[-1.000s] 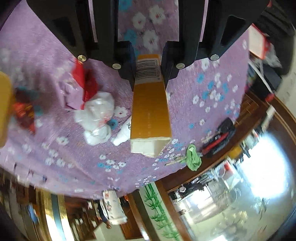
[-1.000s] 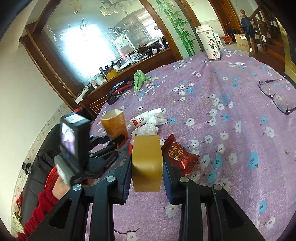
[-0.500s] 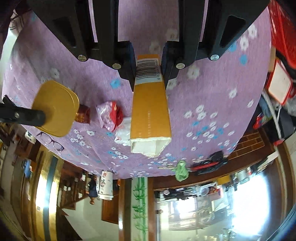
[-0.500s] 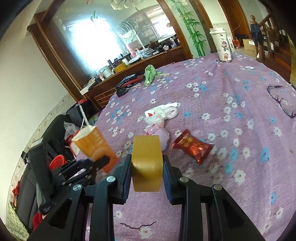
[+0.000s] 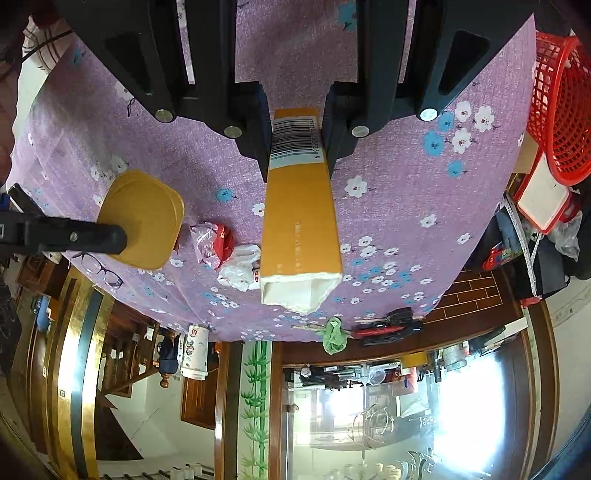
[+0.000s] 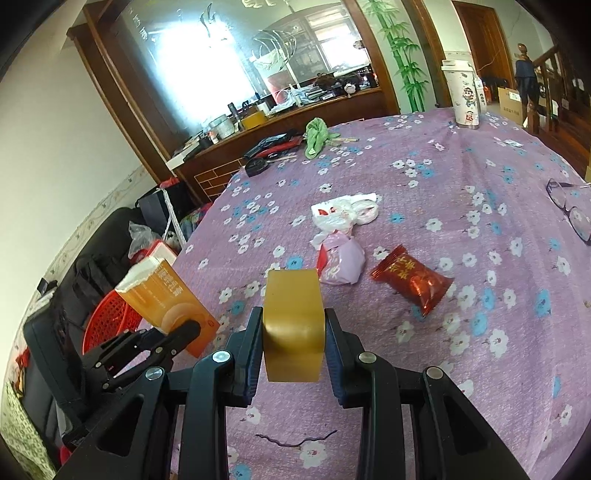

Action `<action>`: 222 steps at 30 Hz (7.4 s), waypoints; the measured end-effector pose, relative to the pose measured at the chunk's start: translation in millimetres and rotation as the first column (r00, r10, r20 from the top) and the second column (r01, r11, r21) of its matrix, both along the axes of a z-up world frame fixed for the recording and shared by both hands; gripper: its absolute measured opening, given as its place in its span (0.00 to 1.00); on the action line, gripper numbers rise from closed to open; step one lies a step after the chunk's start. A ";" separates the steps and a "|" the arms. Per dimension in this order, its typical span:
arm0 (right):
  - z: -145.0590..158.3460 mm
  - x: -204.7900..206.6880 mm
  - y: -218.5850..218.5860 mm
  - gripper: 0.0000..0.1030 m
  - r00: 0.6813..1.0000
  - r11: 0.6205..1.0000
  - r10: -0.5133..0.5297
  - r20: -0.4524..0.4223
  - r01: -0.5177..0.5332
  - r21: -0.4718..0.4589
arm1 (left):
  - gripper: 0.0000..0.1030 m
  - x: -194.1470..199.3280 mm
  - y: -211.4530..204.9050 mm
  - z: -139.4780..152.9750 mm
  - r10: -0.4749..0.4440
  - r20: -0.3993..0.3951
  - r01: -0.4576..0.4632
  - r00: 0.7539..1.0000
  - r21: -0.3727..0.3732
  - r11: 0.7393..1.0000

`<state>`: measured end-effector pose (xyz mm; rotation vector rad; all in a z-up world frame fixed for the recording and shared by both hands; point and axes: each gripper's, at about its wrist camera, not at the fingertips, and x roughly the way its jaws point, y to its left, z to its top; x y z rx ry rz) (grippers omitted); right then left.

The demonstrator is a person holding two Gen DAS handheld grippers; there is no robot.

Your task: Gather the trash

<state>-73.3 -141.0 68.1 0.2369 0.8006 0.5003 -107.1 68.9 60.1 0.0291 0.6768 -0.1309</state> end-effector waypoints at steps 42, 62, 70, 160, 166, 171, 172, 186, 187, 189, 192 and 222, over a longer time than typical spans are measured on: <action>7.4 -34.1 125.6 0.32 0.984 0.966 0.176 0.014 -0.170 -0.194 | 0.21 -56.3 92.1 13.2 0.210 0.105 -0.205 0.972 -0.057 0.977; 43.5 -17.8 294.2 0.32 0.897 0.892 0.443 0.009 -0.440 -0.105 | 0.21 -112.6 255.3 32.6 0.547 0.117 -0.530 0.829 -0.147 0.835; 35.7 -20.8 372.8 0.32 0.850 0.845 0.527 -0.025 -0.527 -0.087 | 0.21 -126.5 304.3 13.8 0.616 0.058 -0.602 0.785 -0.163 0.782; -45.7 83.5 -78.5 0.36 0.991 0.989 -0.099 0.089 0.108 -0.102 | 0.39 108.8 -90.1 -35.0 0.008 -0.158 -0.013 0.987 -0.035 0.999; -36.4 71.5 -59.9 0.36 0.982 0.983 -0.042 0.184 0.074 -0.168 | 0.39 86.2 -60.7 -17.8 0.128 -0.032 -0.129 0.991 -0.024 0.991; -35.5 72.2 -55.7 0.36 0.979 0.979 -0.034 0.199 0.073 -0.190 | 0.39 81.6 -56.5 -10.4 0.174 0.040 -0.174 0.984 -0.008 0.985; -35.8 72.6 -55.7 0.36 0.980 0.979 -0.036 0.197 0.074 -0.191 | 0.39 81.3 -56.0 -10.1 0.174 0.045 -0.174 0.984 -0.009 0.985; -38.0 75.2 -55.6 0.36 0.974 0.959 -0.083 0.209 0.135 -0.249 | 0.39 79.5 -58.2 -9.6 0.169 0.065 -0.168 0.984 -0.015 0.986; -38.1 75.5 -55.7 0.36 0.974 0.958 -0.085 0.209 0.138 -0.253 | 0.39 79.8 -58.3 -9.7 0.168 0.066 -0.168 0.984 -0.017 0.986; -38.6 75.9 -55.9 0.36 0.974 0.955 -0.090 0.208 0.143 -0.258 | 0.39 80.6 -57.5 -10.2 0.163 0.060 -0.163 0.985 -0.017 0.987; -38.9 76.5 -56.5 0.36 0.973 0.952 -0.094 0.210 0.150 -0.267 | 0.39 81.3 -54.4 -10.9 0.166 0.049 -0.165 0.985 -0.024 0.986; -37.6 74.1 -54.2 0.36 0.969 0.939 -0.107 0.223 0.172 -0.296 | 0.39 83.4 -54.0 -11.4 0.165 0.047 -0.163 0.985 -0.029 0.986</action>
